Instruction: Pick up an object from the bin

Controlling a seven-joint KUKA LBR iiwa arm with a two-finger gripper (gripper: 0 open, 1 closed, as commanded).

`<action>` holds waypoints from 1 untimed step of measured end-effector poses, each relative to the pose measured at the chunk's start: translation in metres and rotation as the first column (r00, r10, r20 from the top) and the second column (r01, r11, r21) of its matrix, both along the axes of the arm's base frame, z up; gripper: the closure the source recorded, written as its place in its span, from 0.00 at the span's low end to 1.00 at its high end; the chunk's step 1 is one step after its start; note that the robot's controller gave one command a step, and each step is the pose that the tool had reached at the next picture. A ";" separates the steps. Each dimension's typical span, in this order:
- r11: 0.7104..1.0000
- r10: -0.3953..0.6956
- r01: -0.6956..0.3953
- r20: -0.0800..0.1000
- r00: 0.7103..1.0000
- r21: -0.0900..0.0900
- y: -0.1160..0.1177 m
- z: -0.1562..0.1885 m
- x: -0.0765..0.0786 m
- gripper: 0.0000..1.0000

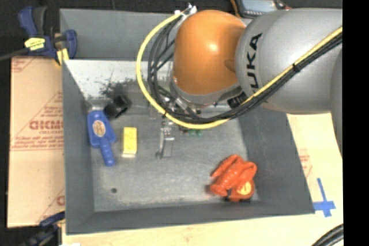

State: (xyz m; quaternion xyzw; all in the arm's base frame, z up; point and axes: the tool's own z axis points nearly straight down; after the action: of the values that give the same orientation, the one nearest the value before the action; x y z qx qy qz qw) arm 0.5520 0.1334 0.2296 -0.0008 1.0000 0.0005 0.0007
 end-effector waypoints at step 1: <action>0.999 0.038 -0.038 0.010 0.999 0.001 0.045 -0.052 0.024 0.00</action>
Offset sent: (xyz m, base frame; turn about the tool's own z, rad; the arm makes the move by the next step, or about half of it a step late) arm 0.0351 0.0387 -0.0648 -0.0716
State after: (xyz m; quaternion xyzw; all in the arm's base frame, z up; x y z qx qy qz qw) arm 0.5758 0.1785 0.1774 -0.0198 0.9998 0.0011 0.0058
